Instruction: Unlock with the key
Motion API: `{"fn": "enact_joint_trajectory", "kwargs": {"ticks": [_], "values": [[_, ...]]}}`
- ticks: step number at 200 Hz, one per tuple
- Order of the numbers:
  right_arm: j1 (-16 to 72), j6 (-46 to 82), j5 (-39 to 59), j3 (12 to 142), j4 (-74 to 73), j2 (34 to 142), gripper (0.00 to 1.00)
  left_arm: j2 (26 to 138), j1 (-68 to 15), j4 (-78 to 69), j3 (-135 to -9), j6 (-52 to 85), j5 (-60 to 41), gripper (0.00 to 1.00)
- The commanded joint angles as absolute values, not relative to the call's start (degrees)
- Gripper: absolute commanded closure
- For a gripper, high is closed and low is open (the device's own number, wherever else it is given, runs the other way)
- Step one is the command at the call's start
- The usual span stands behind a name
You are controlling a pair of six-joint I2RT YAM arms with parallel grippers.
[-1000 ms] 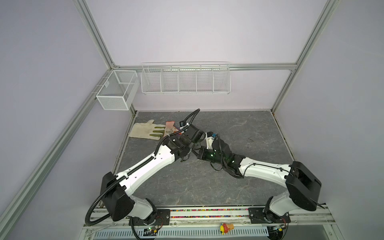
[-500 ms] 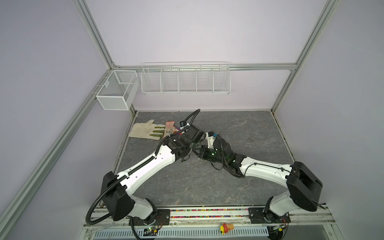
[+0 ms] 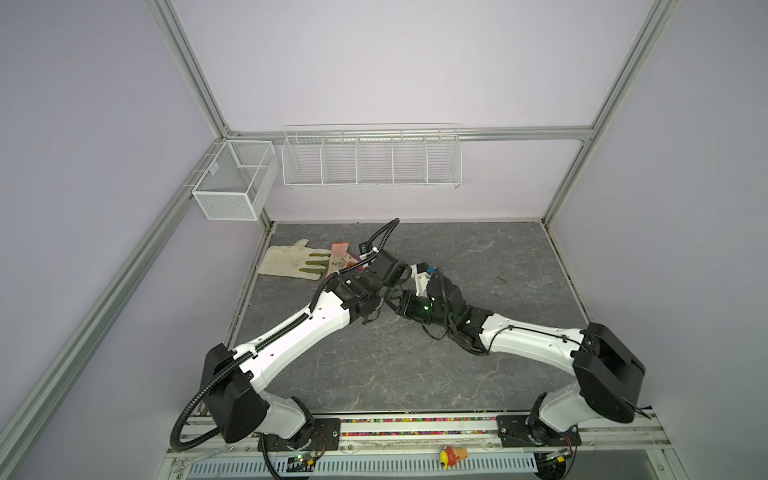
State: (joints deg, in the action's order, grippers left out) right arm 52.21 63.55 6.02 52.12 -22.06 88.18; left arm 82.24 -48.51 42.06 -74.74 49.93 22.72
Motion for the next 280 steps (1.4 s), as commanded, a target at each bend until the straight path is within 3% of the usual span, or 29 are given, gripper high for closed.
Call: {"fn": "enact_joint_trajectory", "kwargs": {"ticks": [1,280], "values": [[52.0,64.0,5.3,51.9,-25.5,87.1,0.94,80.9,-49.1,44.2,-74.9,50.5,22.5,1.00],[53.7,55.8,3.1,52.2,-17.8,83.0,0.94,78.1,-49.1,43.2,-76.4,49.0,21.7,1.00]]}}
